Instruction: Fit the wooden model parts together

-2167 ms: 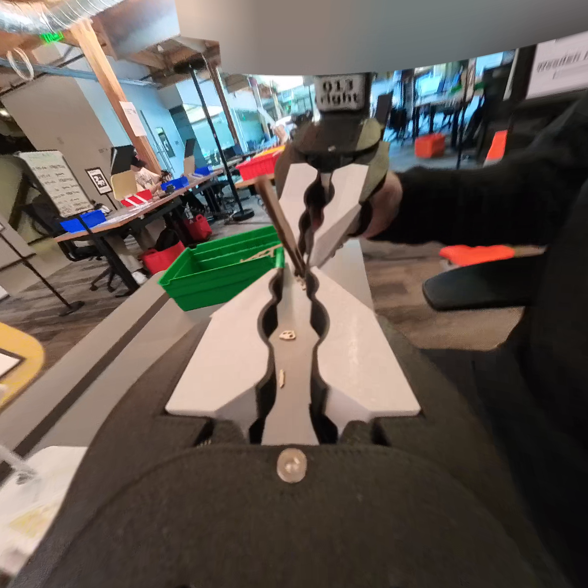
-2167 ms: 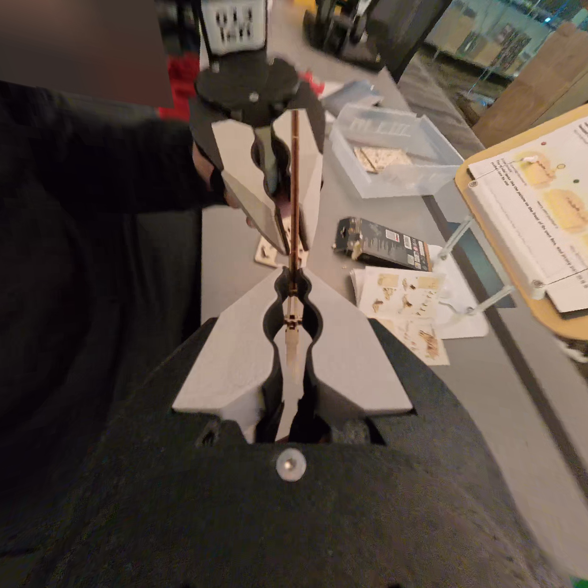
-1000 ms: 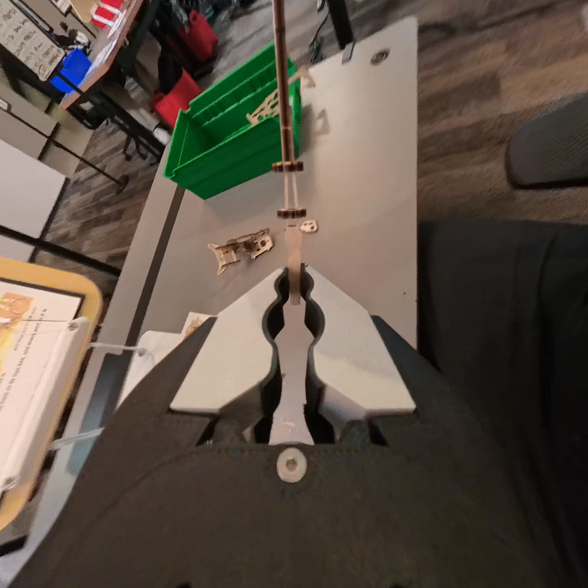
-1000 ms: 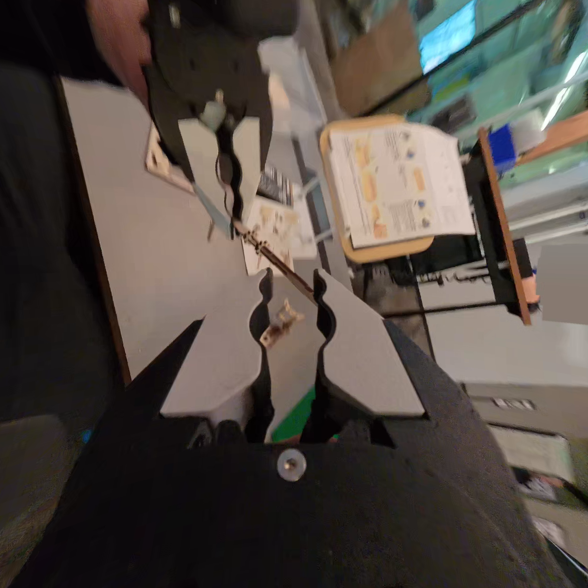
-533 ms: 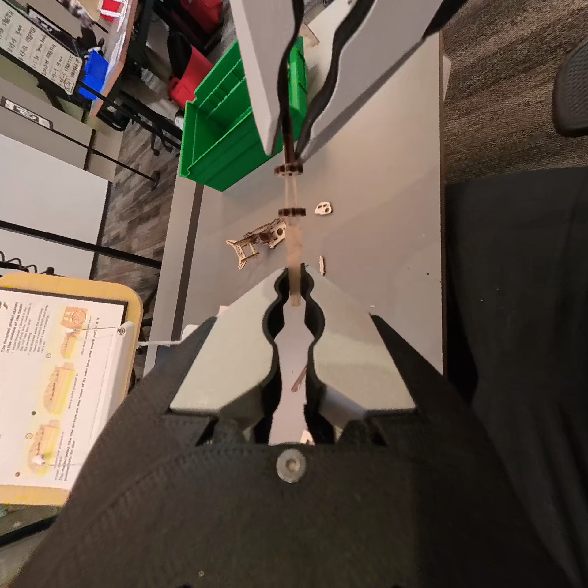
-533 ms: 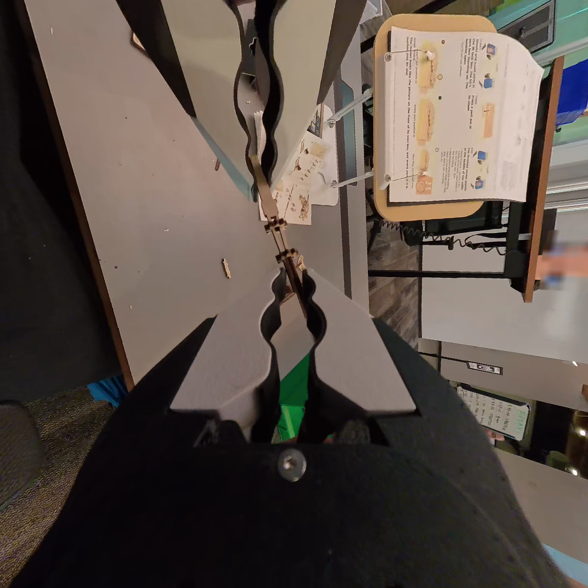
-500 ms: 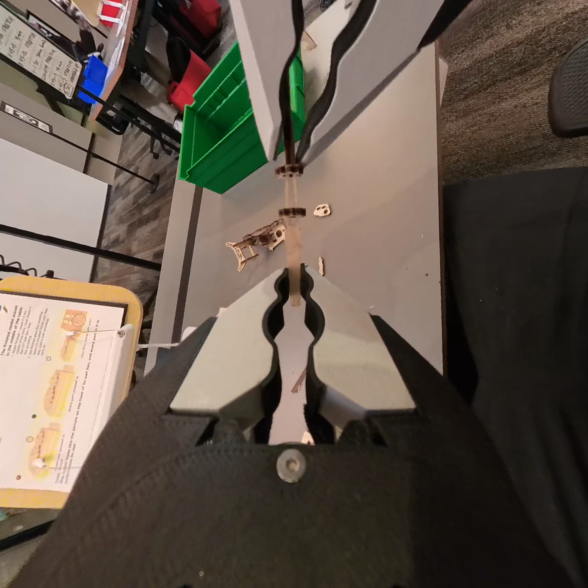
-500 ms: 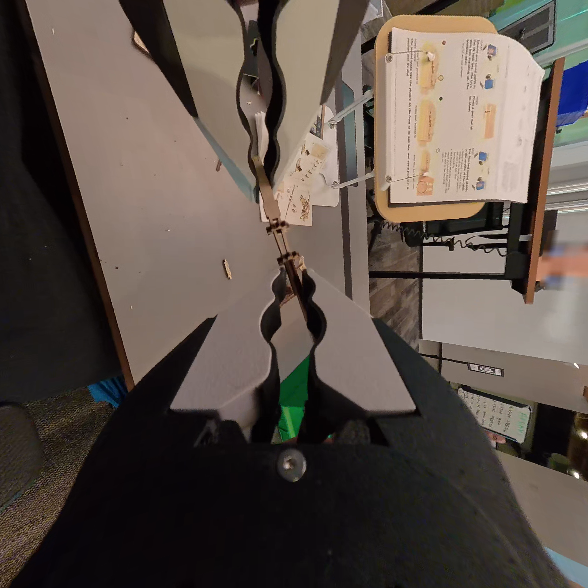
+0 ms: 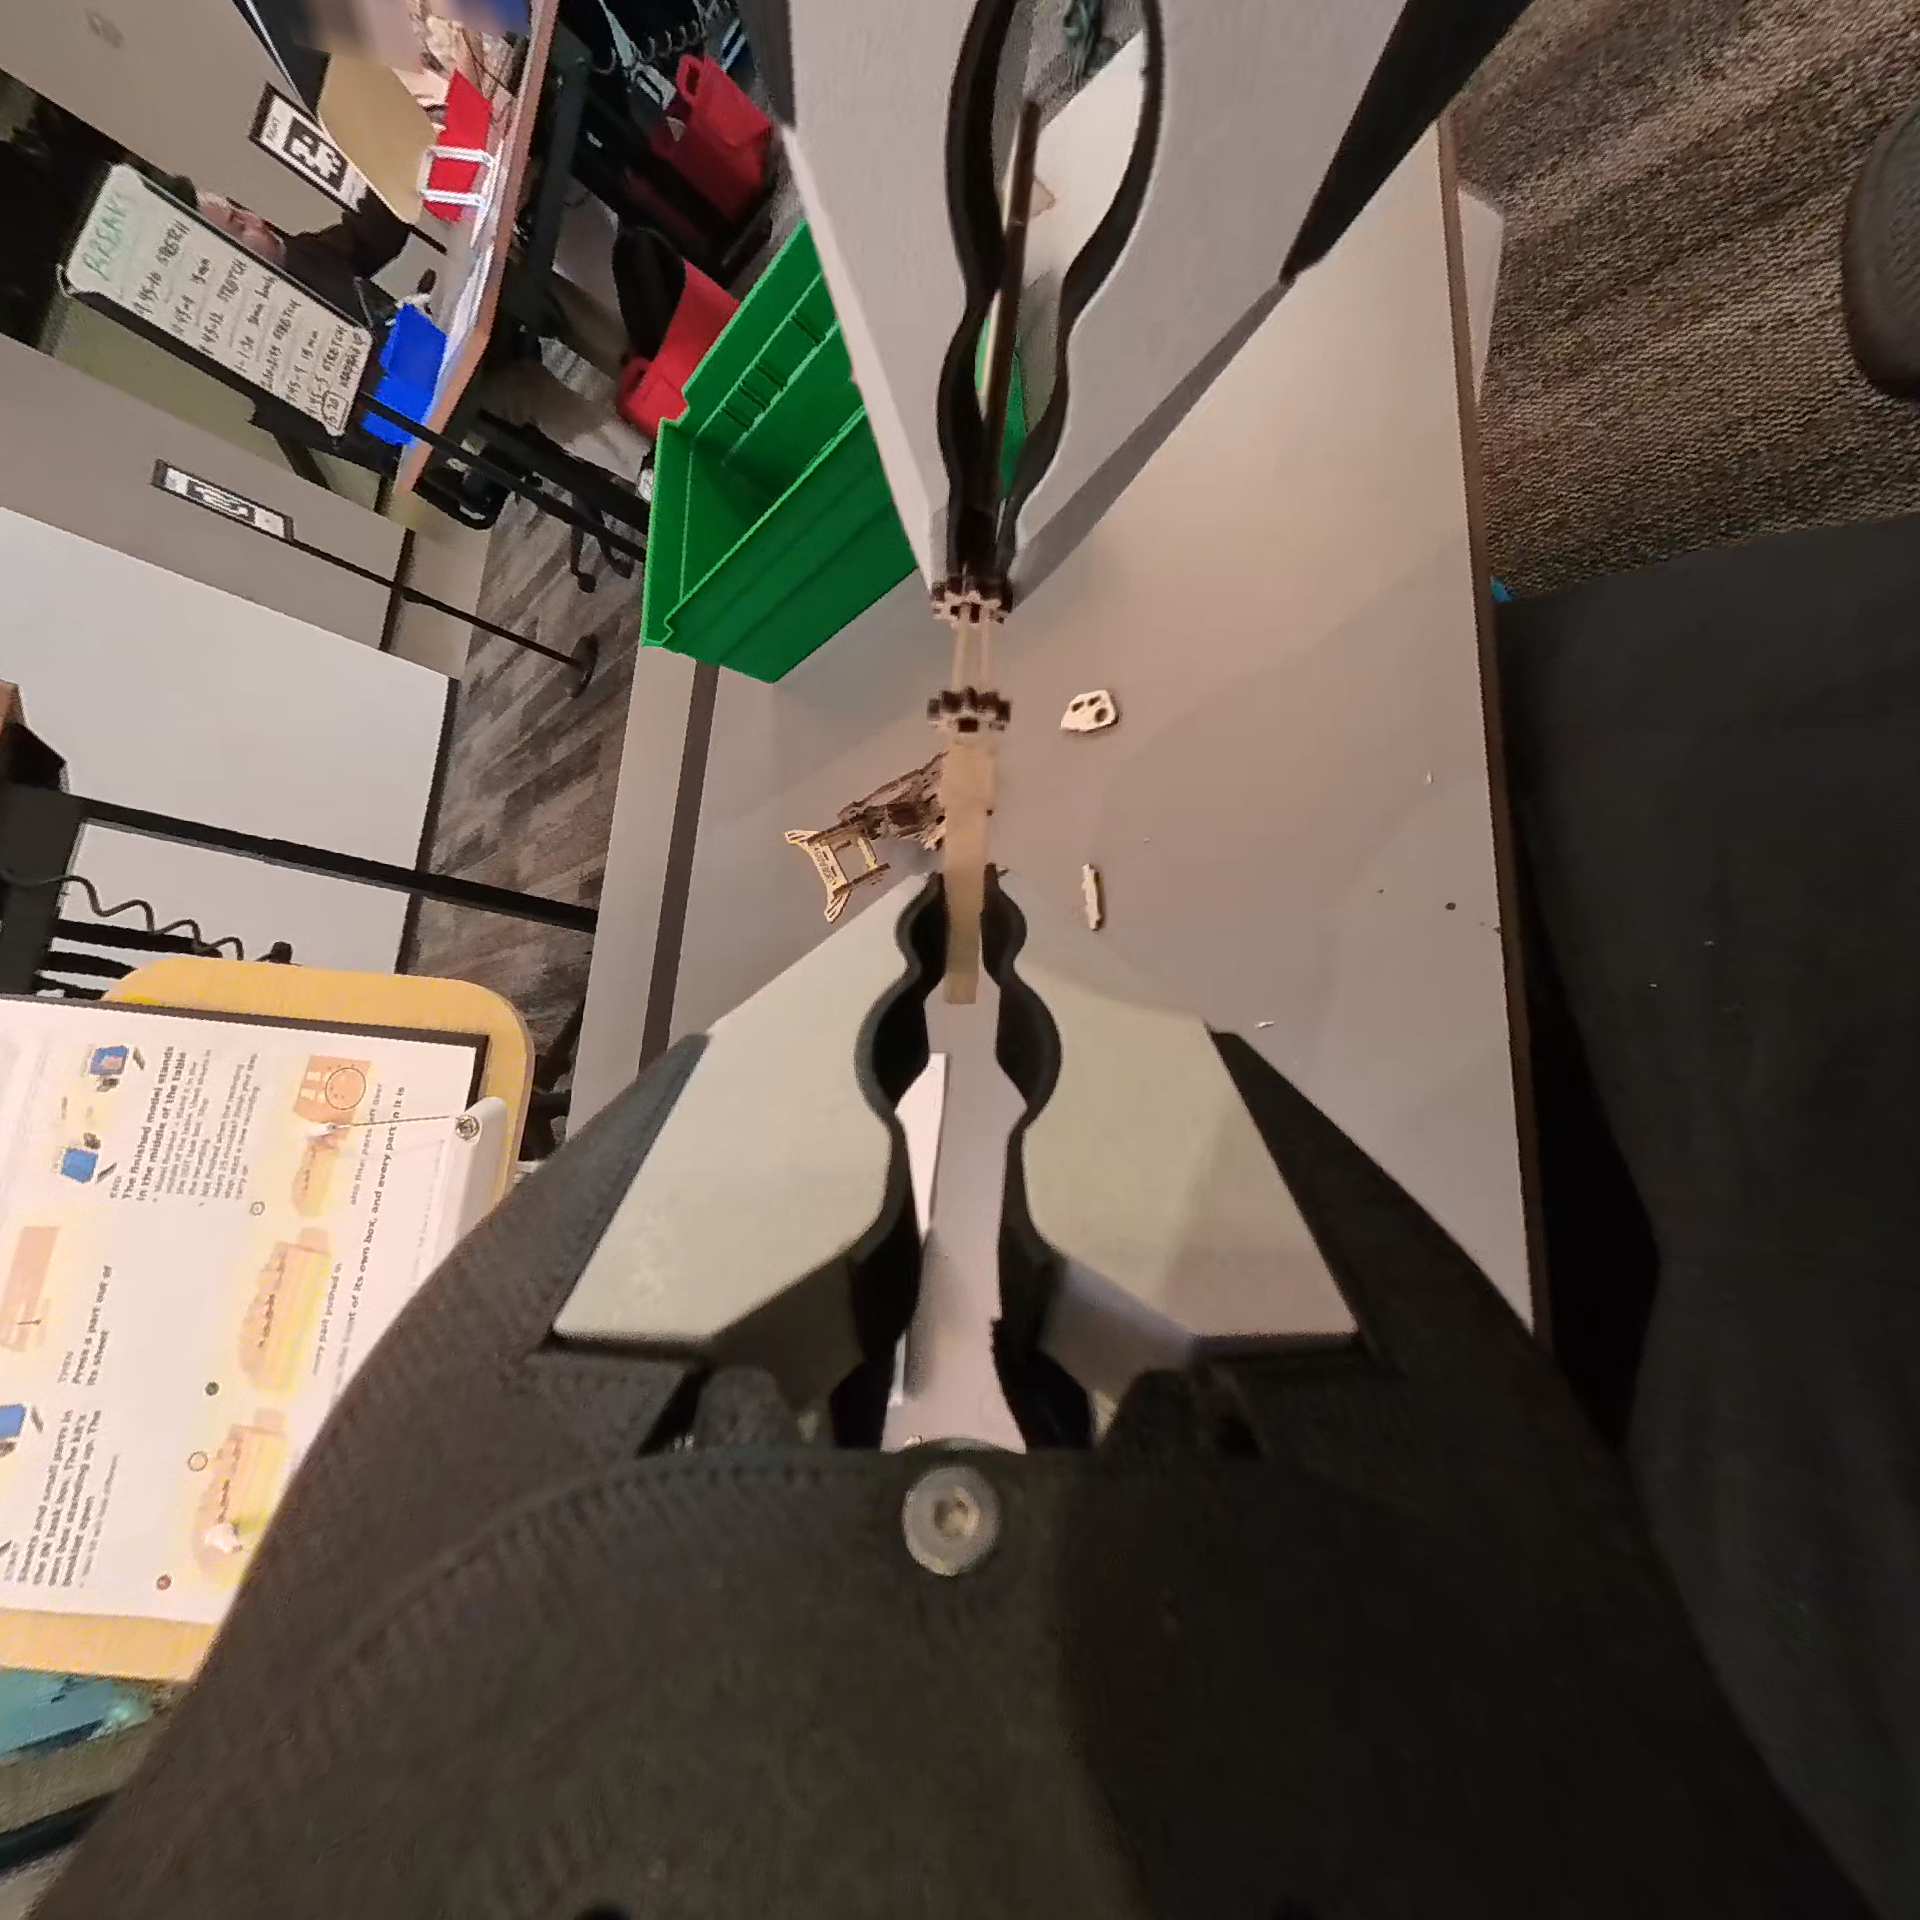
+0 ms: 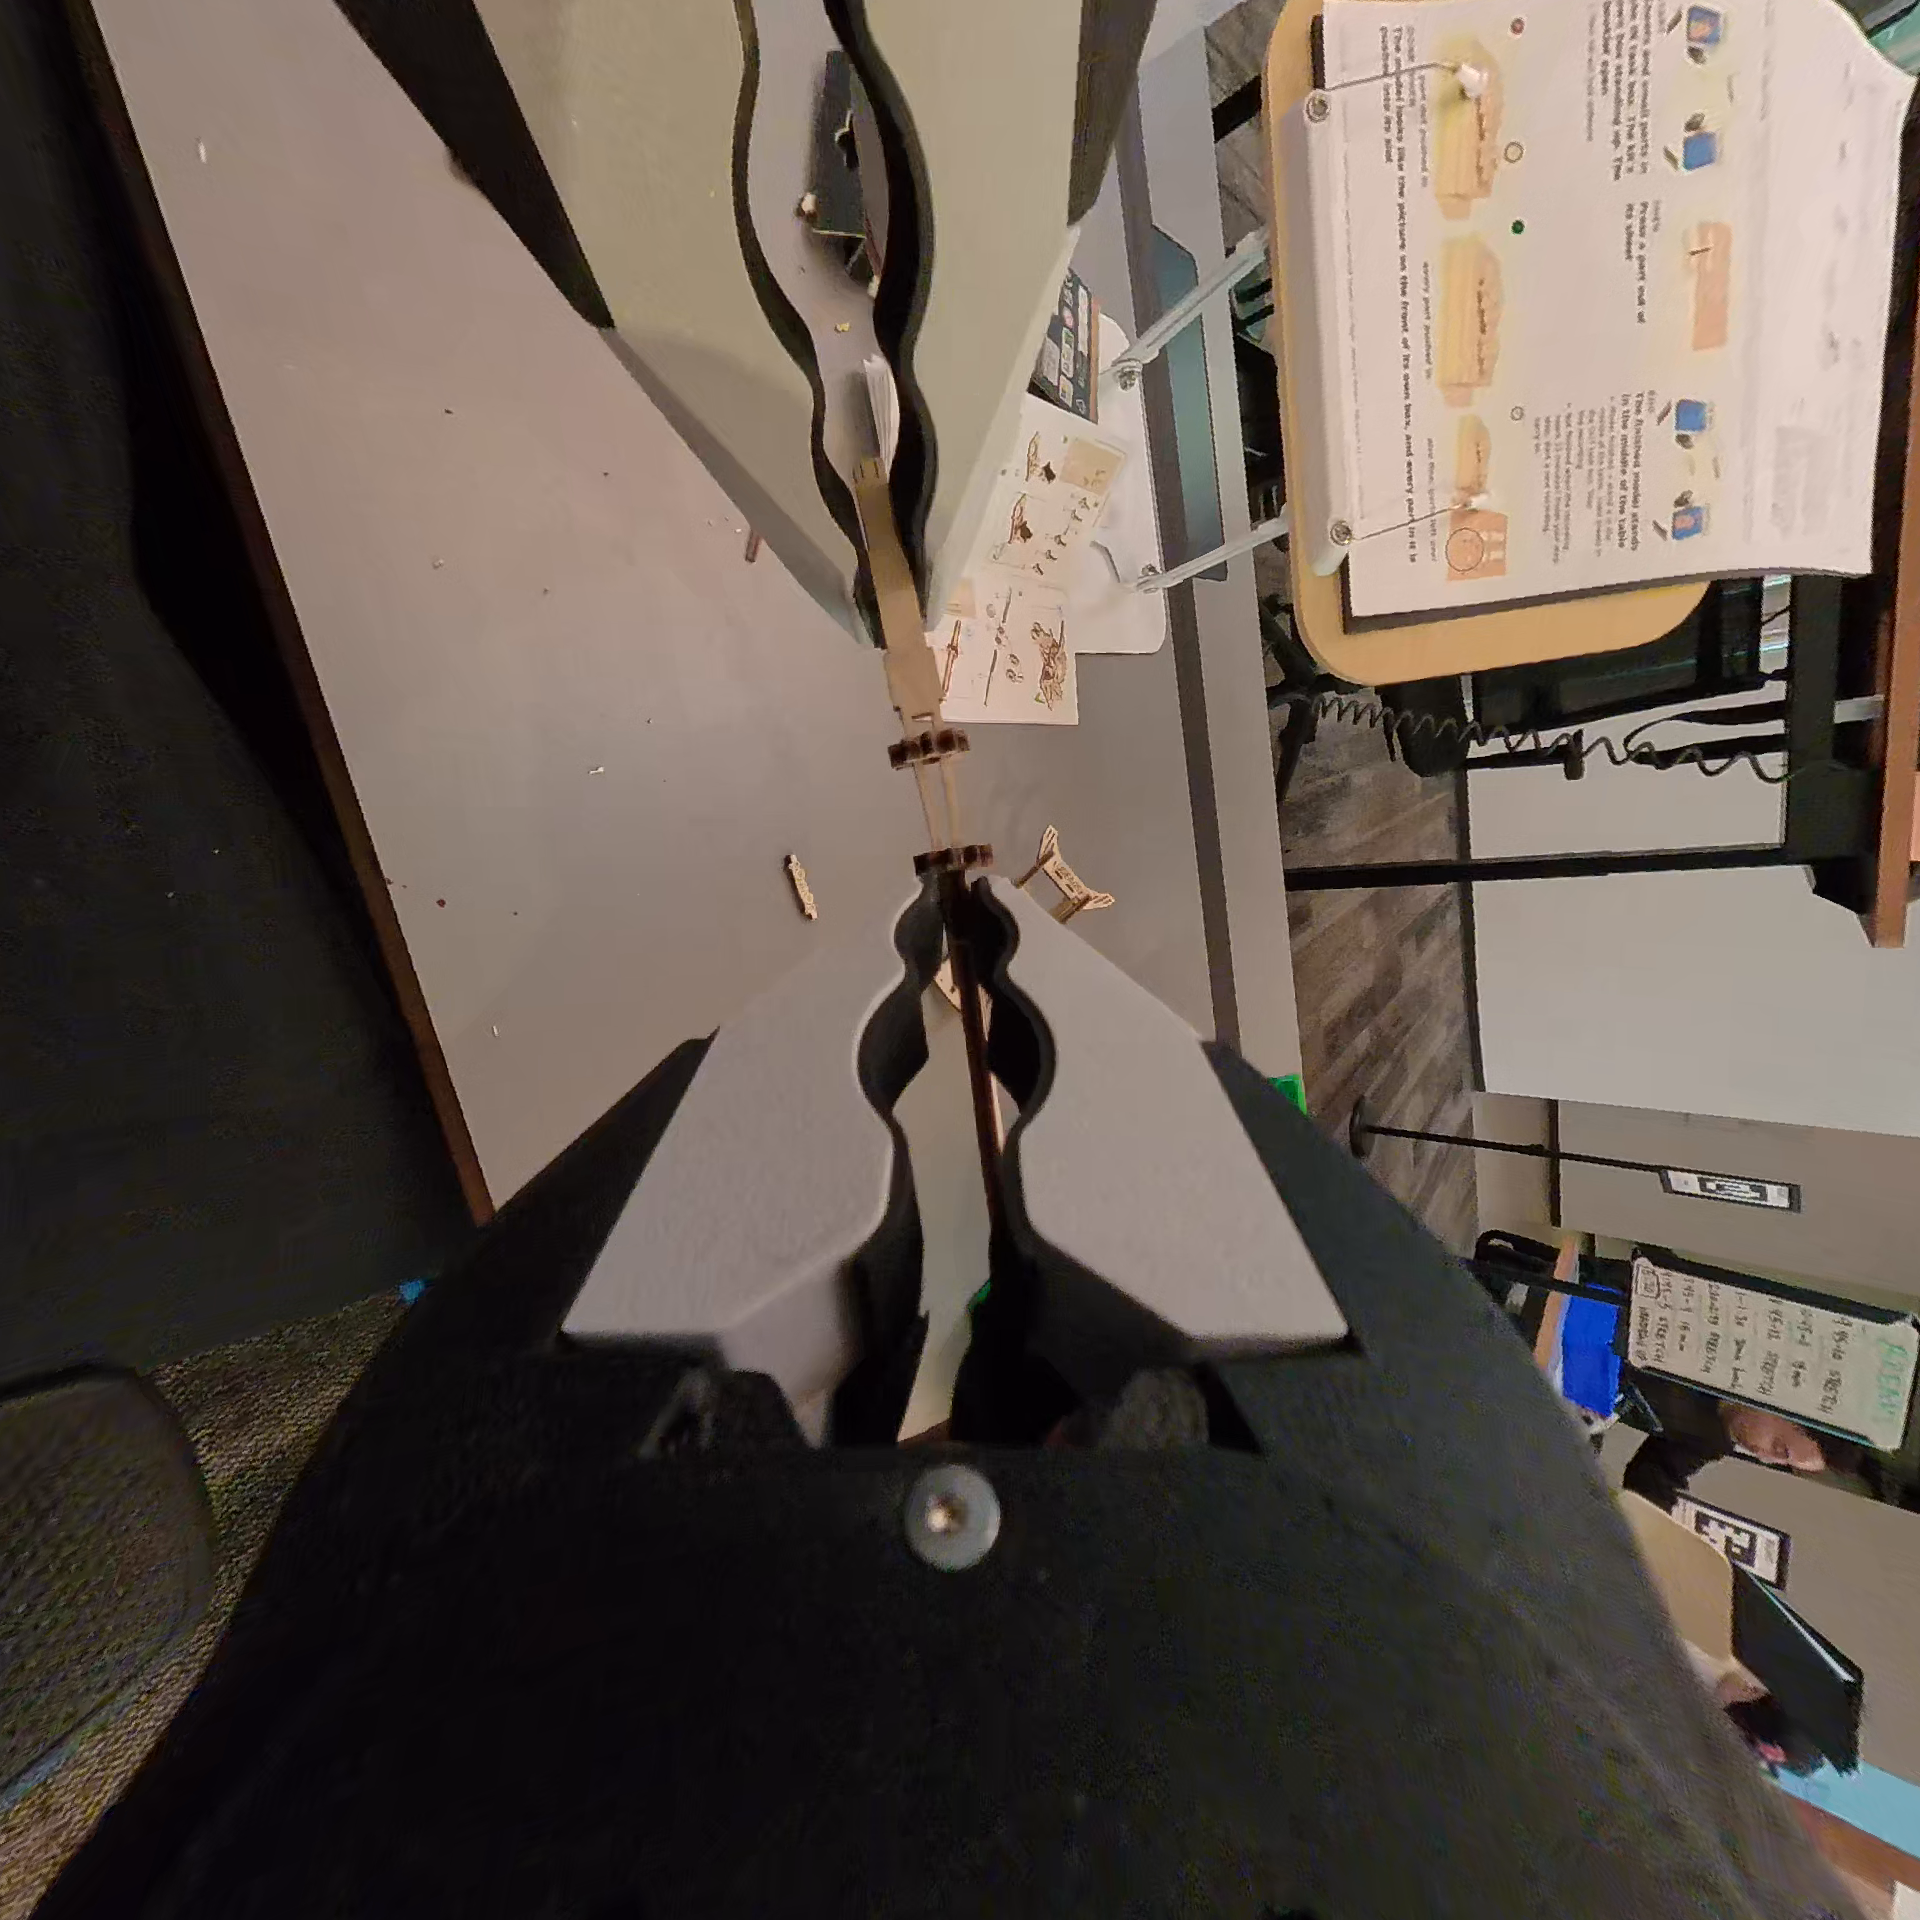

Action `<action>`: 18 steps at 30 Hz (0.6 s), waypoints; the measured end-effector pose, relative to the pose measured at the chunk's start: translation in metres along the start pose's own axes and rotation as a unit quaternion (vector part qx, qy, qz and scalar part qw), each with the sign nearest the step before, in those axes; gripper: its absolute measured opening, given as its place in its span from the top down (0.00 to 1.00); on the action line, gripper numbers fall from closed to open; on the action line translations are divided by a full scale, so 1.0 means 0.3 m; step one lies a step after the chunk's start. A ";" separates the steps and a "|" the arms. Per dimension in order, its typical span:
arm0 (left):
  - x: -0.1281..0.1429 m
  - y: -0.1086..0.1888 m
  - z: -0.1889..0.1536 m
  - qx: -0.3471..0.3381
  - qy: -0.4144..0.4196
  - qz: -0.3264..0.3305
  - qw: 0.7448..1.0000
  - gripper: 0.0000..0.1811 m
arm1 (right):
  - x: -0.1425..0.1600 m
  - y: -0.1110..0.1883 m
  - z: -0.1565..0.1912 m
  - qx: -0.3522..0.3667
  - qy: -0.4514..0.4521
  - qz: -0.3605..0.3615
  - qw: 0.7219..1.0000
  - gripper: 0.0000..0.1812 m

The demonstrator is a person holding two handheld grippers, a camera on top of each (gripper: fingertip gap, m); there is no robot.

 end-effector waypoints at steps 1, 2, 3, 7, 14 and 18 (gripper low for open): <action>0.002 -0.001 -0.002 0.002 0.001 0.002 1.000 0.98 | 0.001 -0.003 0.001 0.001 -0.001 0.002 1.000 0.99; 0.003 -0.001 -0.003 0.003 0.005 0.001 1.000 0.98 | 0.003 -0.005 0.003 0.001 -0.004 0.002 1.000 0.99; 0.005 0.001 0.000 0.001 0.010 -0.004 1.000 0.98 | 0.006 -0.008 0.004 0.000 -0.013 0.001 1.000 0.99; 0.044 0.000 0.001 0.025 0.035 -0.003 0.999 0.98 | 0.014 -0.031 0.011 -0.001 -0.037 -0.016 0.999 0.99; 0.103 -0.019 -0.002 0.033 0.054 0.013 0.998 0.98 | 0.051 -0.064 -0.006 -0.006 -0.046 -0.026 0.999 0.83; 0.109 -0.023 -0.001 0.032 0.055 0.011 0.998 0.98 | 0.035 -0.076 0.001 -0.029 -0.033 -0.033 0.999 0.83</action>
Point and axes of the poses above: each gripper's, where its closed fingertips meet, y back along the fingers, x out of its underside, z = x × y across the jaws, the point moved 5 cm from there along y, back along the fingers, and after that the axes turned 14 degrees about -z, right-handed, at the moved point
